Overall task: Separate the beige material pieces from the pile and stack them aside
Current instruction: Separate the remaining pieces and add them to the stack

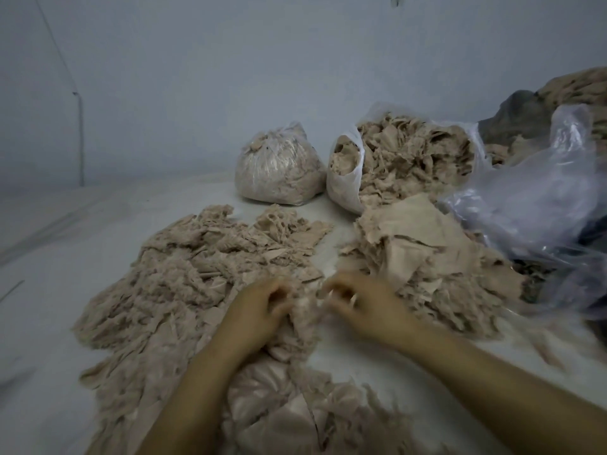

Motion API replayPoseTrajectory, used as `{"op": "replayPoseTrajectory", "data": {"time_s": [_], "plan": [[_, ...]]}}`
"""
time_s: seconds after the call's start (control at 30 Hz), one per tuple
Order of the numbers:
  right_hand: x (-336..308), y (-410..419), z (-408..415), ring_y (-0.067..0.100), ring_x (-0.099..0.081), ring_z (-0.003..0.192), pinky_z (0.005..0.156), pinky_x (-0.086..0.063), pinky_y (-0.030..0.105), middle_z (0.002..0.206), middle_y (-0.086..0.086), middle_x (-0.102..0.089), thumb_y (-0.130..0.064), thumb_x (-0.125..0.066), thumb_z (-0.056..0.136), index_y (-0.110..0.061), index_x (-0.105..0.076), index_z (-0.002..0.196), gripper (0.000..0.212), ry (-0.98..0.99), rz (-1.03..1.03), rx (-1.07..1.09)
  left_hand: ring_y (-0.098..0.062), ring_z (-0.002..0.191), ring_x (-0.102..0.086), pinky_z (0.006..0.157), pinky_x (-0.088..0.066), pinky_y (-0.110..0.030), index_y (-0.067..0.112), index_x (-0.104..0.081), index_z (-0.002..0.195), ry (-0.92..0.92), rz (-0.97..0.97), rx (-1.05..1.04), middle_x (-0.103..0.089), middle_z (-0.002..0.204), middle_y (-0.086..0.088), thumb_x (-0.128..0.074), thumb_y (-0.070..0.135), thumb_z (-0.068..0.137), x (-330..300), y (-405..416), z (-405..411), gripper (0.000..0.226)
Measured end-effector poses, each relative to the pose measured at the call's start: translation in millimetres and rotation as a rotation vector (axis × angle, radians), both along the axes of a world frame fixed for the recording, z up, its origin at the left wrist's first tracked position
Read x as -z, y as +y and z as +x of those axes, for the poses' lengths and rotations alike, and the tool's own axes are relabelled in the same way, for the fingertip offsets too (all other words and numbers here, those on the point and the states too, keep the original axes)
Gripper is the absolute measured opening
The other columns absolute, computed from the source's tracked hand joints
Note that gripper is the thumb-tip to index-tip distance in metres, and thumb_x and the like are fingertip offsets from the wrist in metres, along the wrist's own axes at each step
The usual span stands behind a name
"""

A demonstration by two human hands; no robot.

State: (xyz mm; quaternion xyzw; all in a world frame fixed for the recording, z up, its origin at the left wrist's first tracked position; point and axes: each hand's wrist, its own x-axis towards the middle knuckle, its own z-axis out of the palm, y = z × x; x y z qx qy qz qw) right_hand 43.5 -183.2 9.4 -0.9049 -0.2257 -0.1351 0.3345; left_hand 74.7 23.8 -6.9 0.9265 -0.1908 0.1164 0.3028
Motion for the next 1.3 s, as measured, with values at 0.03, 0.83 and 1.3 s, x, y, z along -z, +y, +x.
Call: {"op": "replayPoseTrajectory", "data": {"time_s": [0.03,0.83,1.3], "plan": [[18.3,10.7,-1.1,0.004,-0.049,0.090,0.083,-0.039,0.018,0.105,-0.005,-0.055,-0.031,-0.065,0.088,-0.021,-0.062,0.117,0.030,0.113,-0.082,-0.074,-0.010,0.093,-0.058,0.081,-0.043,-0.019,0.019,-0.064,0.102,0.059,0.070,0.002,-0.064,0.099,0.005,-0.065,0.020,0.087,4.6,0.9,0.7,0.015],[50.8,15.5,9.1,0.028,-0.045,0.067,0.067,-0.040,0.041,0.071,0.016,-0.049,-0.048,-0.056,0.081,-0.004,-0.053,0.080,0.045,0.372,1.167,0.141,-0.023,0.070,-0.064,0.062,-0.052,-0.030,0.004,-0.066,0.087,0.506,-1.066,-0.137,-0.069,0.079,-0.011,-0.055,0.024,0.094,22.6,-21.2,4.1,0.024],[51.3,9.8,7.1,0.026,-0.068,0.068,0.063,-0.054,0.029,0.075,0.012,-0.072,-0.046,-0.069,0.070,-0.007,-0.071,0.076,0.039,0.470,1.050,0.132,-0.008,0.086,-0.066,0.069,-0.052,-0.017,0.015,-0.063,0.108,0.364,-0.842,-0.009,-0.069,0.104,-0.004,-0.073,0.049,0.071,22.8,-17.9,-0.8,0.052]]}}
